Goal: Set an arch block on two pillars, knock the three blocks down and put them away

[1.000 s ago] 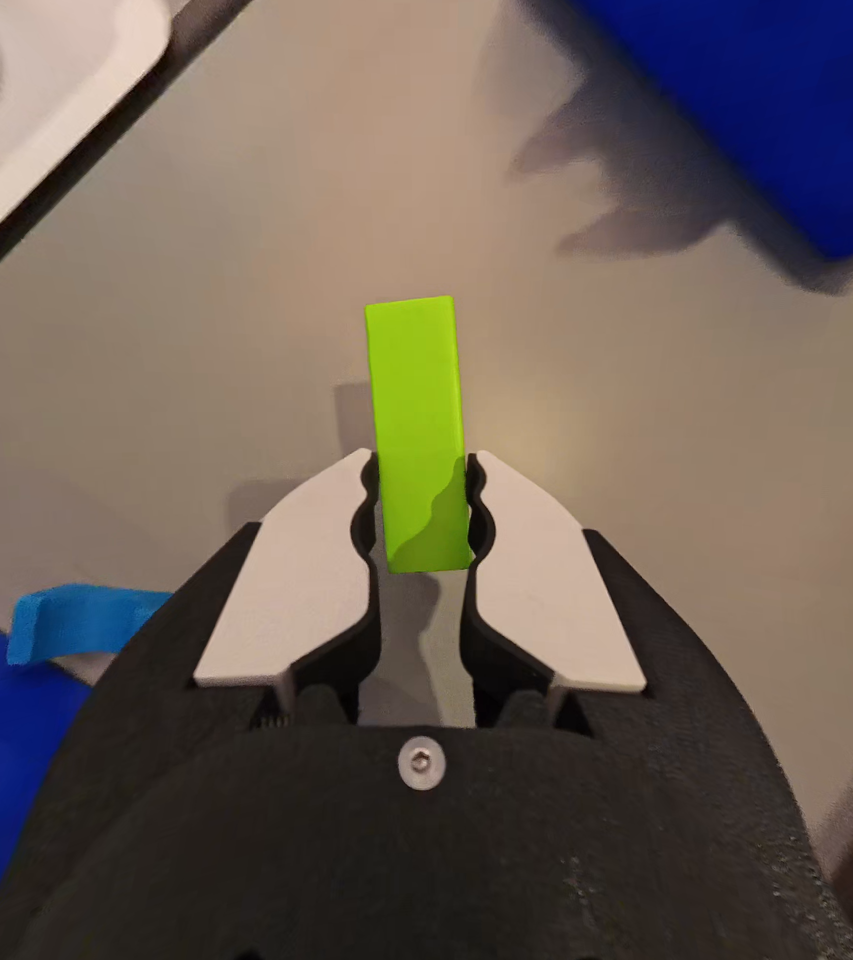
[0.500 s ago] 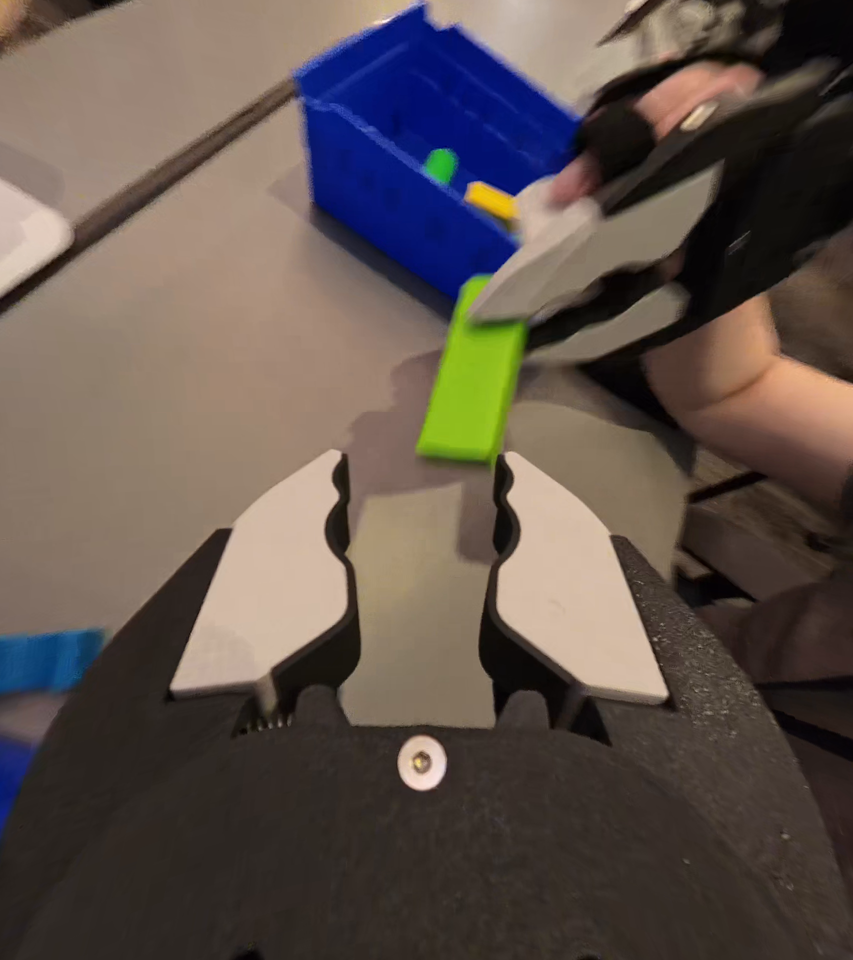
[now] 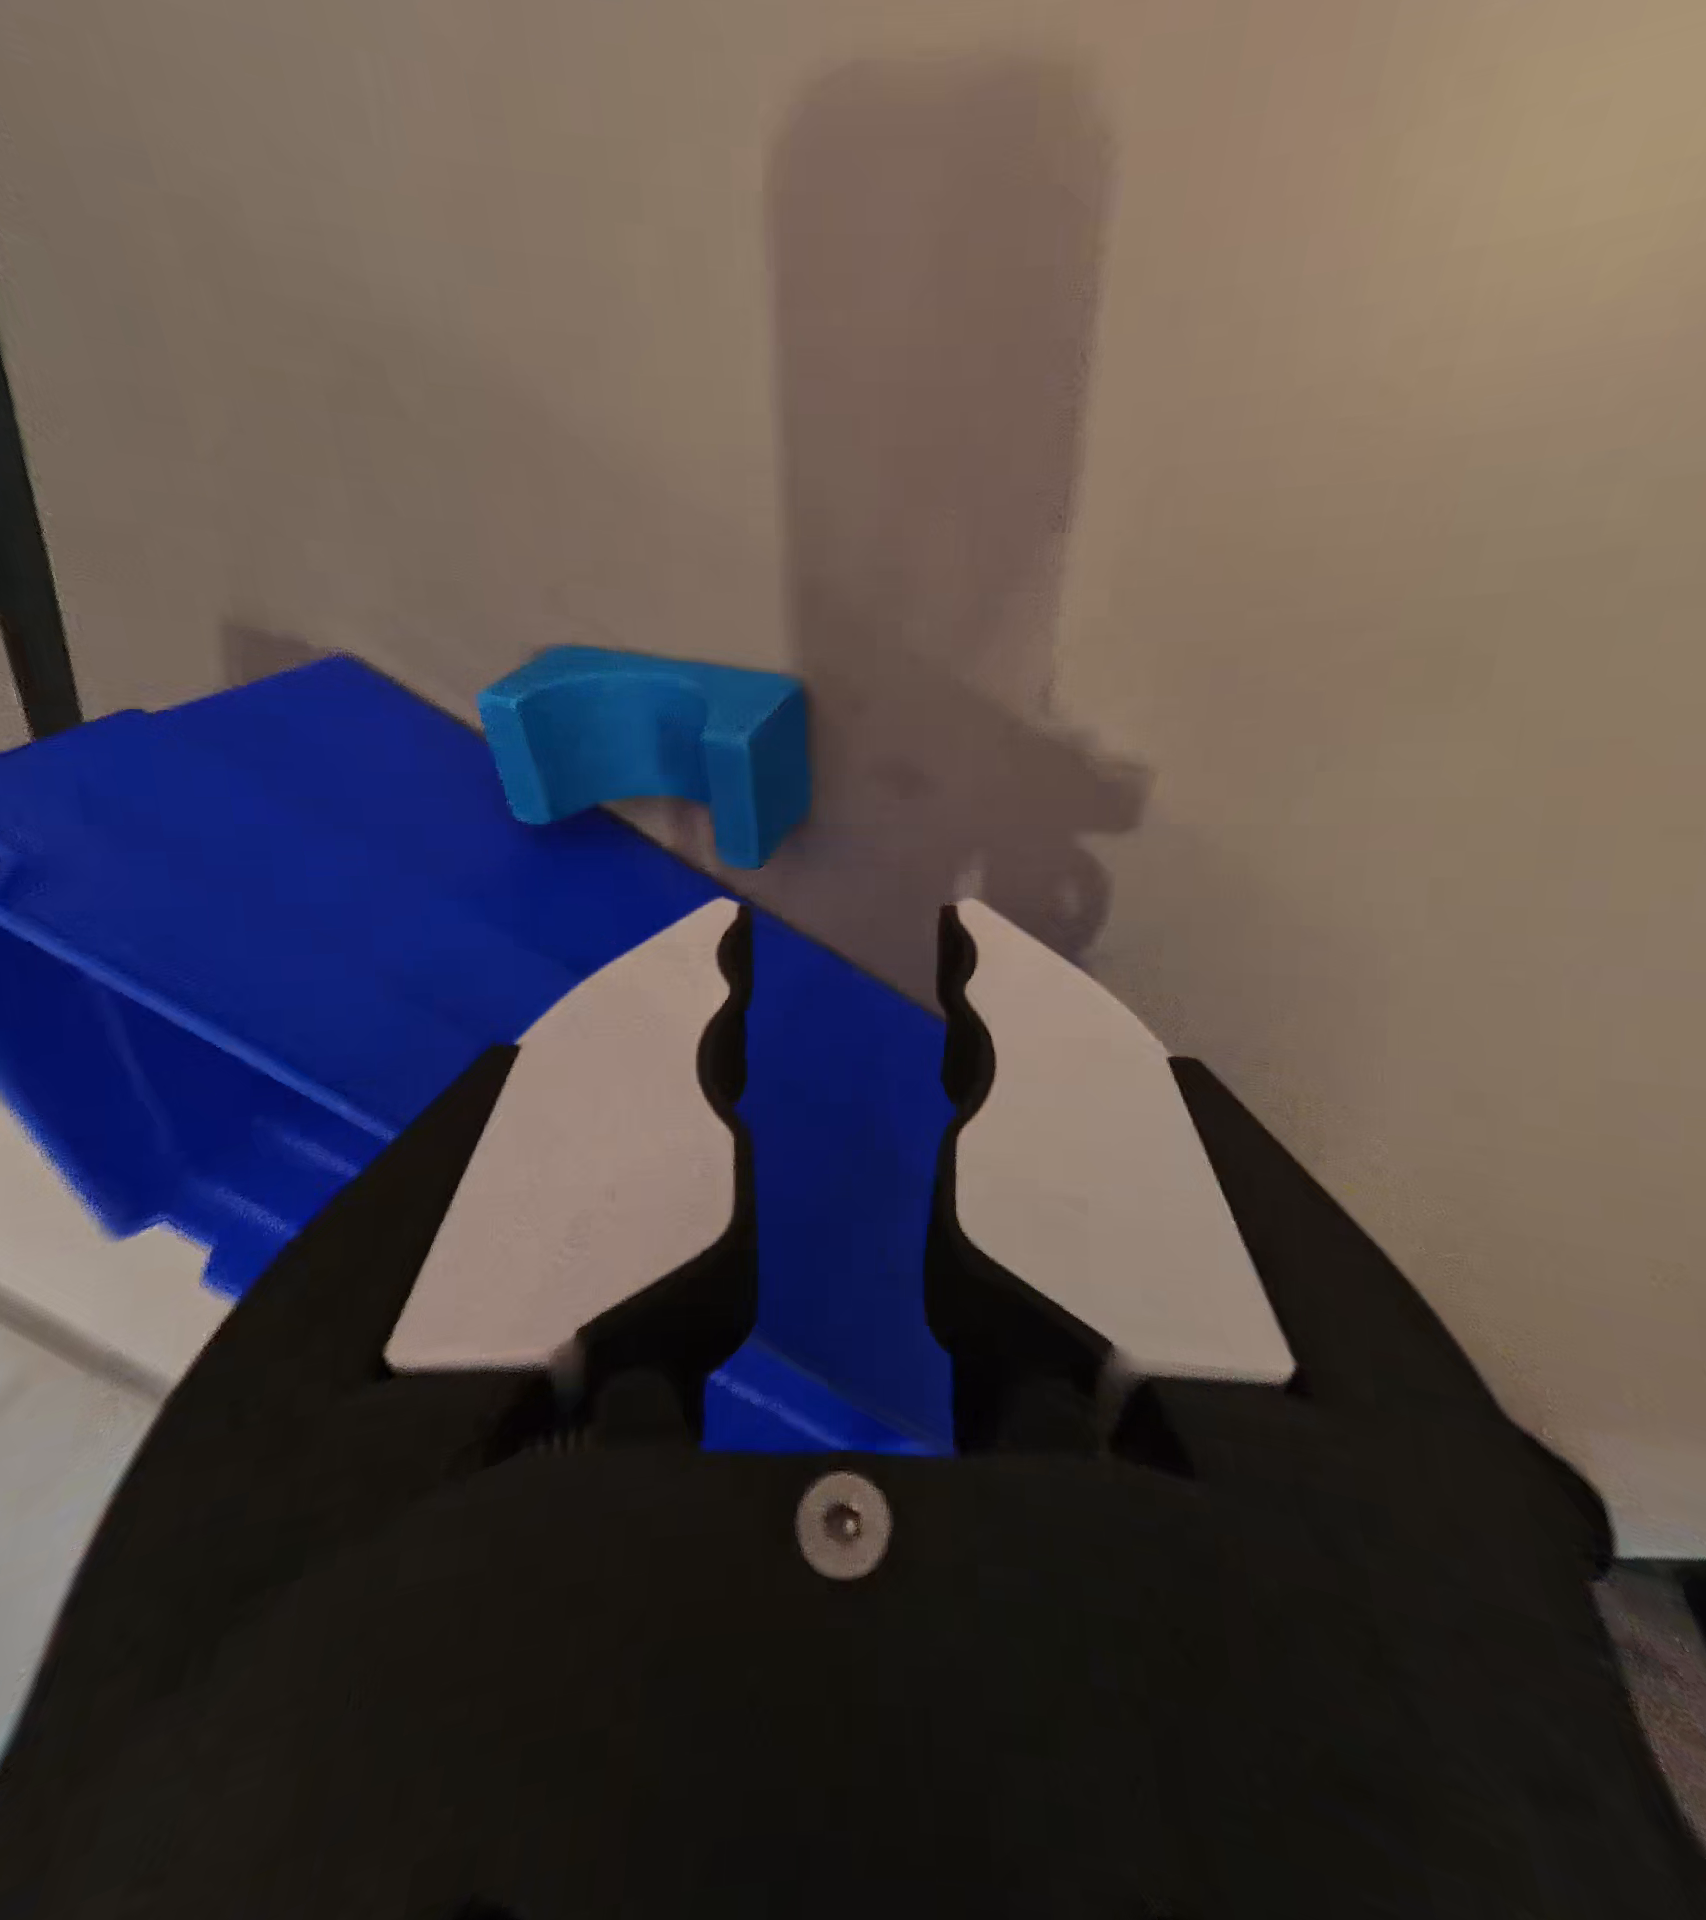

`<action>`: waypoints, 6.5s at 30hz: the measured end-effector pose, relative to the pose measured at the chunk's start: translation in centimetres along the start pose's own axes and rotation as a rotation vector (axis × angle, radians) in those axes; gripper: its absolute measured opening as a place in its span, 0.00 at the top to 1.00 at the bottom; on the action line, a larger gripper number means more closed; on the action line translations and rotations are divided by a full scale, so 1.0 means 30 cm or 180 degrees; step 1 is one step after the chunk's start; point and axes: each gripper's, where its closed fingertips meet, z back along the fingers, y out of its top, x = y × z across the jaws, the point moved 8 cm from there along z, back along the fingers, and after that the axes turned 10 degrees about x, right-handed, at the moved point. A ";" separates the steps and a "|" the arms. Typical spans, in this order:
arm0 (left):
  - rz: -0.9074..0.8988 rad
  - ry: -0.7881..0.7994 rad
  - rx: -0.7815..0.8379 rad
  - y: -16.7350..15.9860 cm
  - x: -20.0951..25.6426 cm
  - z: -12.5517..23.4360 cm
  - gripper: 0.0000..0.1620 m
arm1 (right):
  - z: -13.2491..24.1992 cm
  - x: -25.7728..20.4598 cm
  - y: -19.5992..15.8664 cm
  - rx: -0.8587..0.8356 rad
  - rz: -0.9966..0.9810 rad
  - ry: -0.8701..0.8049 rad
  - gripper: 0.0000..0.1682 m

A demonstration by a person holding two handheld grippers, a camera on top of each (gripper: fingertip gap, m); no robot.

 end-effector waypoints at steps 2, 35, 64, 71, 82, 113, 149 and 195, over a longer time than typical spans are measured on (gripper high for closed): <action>-0.0157 0.0264 -0.0171 0.019 -0.013 -0.035 0.73 | -0.050 0.026 -0.045 -0.0171 -0.0123 0.0027 0.89; 0.0289 -0.1409 0.2091 0.084 0.080 0.312 0.89 | 0.058 -0.371 0.386 0.1531 0.1748 0.0133 0.79; 0.1853 -0.0521 0.4717 -0.493 -0.192 0.598 0.57 | -0.161 -0.116 0.011 -0.0610 -0.0271 0.0635 0.78; 0.3084 0.0512 0.2952 -0.770 -0.328 0.378 0.55 | -0.058 0.001 0.037 -0.0251 -0.0310 -0.0493 0.70; 0.3686 0.0166 0.1273 -0.896 -0.365 0.071 0.47 | -0.015 0.130 -0.239 -0.0884 -0.2210 -0.0478 0.69; 0.1828 -0.1087 0.0911 -0.117 -0.018 -0.021 0.81 | -0.273 -0.302 0.116 -0.1554 -0.1388 0.0611 0.90; 0.3688 0.0440 0.4574 -0.933 -0.386 0.496 0.74 | 0.022 -0.297 0.788 -0.1525 -0.1105 0.0366 0.96; 0.3921 -0.0843 0.1375 -0.977 -0.365 -0.057 0.71 | -0.318 -0.735 0.753 -0.0234 -0.0853 -0.0566 0.68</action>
